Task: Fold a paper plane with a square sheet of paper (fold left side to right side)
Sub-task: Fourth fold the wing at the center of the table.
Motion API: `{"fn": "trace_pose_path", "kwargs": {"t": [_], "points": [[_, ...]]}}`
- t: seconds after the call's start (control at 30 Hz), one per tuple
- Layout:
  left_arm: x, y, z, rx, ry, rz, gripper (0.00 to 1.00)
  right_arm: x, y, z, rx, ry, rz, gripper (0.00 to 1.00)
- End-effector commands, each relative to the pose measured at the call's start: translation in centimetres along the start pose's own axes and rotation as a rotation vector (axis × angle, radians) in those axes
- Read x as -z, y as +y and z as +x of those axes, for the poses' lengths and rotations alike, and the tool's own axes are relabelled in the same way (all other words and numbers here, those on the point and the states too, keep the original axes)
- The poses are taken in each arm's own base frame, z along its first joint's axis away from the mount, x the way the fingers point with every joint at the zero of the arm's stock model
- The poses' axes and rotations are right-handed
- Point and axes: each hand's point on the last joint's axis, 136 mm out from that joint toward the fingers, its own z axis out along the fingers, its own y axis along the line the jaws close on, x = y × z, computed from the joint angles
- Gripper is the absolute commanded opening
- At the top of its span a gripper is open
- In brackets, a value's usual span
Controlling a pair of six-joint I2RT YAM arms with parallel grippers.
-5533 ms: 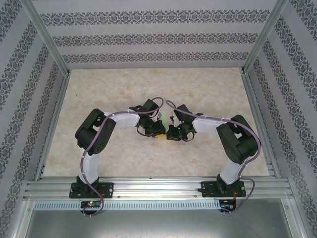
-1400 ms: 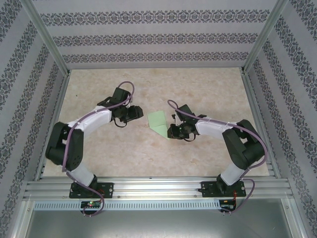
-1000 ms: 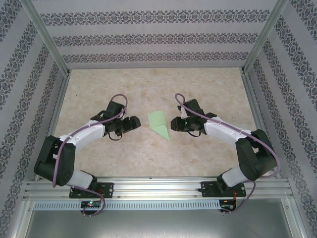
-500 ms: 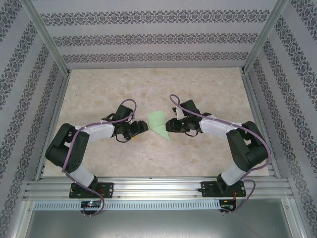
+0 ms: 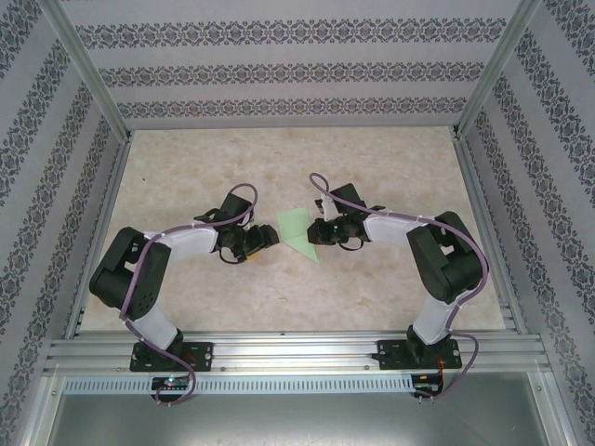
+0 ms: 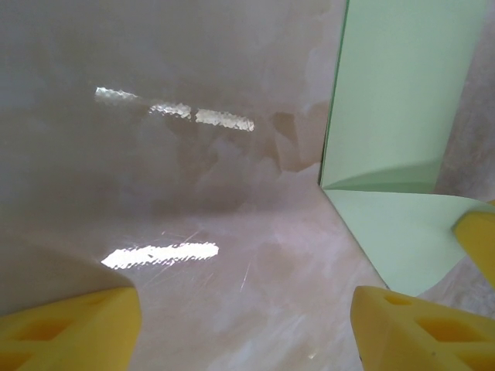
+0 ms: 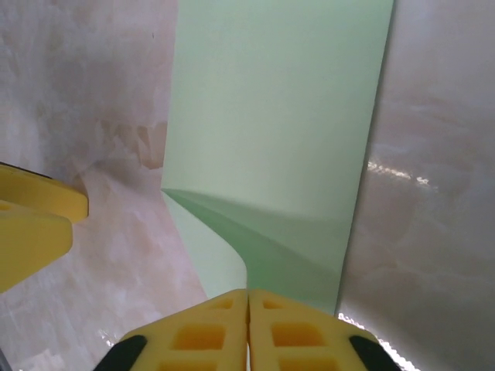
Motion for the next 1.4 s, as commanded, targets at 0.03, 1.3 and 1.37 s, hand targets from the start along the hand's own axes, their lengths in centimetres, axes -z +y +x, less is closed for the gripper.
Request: {"fn": "trace_pose_path", "kwargs": {"t": [0.03, 1.3, 1.37], "points": [[-1.4, -4.6, 0.0, -0.1, 0.003, 0.129, 0.73, 0.1, -0.1, -0.8, 0.016, -0.018, -0.013, 0.03], [-3.3, -8.6, -1.3, -0.067, 0.009, 0.137, 0.17, 4.3, -1.4, -0.8, 0.069, -0.142, 0.112, 0.3], [-3.3, -8.5, -1.2, -0.059, 0.012, 0.134, 0.16, 4.7, -1.5, 0.0, 0.105, -0.144, 0.154, 0.32]]}}
